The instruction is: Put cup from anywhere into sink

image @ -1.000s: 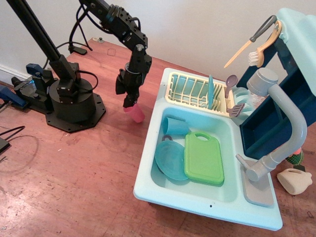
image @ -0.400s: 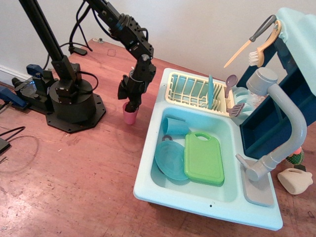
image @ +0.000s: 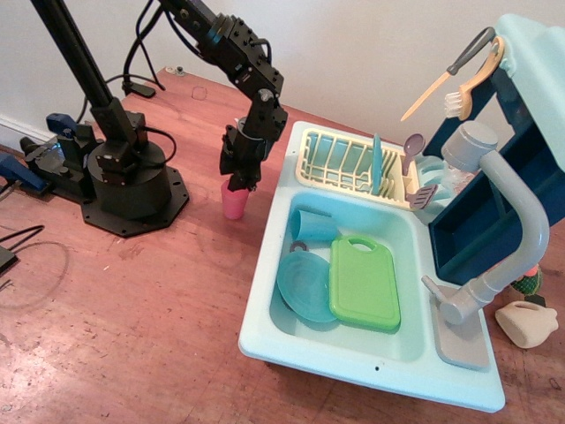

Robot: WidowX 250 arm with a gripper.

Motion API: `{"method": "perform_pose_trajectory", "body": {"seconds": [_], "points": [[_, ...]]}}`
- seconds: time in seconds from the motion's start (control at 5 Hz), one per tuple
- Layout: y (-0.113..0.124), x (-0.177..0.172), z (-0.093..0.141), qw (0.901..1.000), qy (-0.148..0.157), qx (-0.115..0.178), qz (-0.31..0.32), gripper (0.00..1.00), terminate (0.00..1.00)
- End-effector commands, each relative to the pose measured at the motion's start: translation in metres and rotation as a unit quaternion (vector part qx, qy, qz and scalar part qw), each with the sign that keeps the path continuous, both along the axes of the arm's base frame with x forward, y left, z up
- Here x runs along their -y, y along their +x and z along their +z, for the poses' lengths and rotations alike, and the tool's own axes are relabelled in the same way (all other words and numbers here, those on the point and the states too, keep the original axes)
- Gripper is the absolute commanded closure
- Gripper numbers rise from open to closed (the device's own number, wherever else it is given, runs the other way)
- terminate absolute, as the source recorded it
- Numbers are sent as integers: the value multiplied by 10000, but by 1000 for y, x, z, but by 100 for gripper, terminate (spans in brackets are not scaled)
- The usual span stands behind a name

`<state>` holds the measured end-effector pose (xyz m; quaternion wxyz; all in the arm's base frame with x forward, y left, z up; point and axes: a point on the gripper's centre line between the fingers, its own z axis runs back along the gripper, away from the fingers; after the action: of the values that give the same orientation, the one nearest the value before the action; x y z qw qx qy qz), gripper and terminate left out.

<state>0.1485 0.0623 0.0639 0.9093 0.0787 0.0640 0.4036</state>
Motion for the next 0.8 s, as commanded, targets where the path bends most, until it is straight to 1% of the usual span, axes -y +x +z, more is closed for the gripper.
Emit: {"method": "perform_pose_trajectory", "body": {"seconds": [0.0, 0.2, 0.4, 0.6], "points": [[9, -2, -2, 9996, -92, -94, -231, 100, 0], [13, -1, -6, 9991, -112, -200, -358, 100, 0], [12, -3, 0, 9992, -88, -138, -363, 100, 0], [0, -22, 50, 9987, 362, -193, -296, 100, 0]]}}
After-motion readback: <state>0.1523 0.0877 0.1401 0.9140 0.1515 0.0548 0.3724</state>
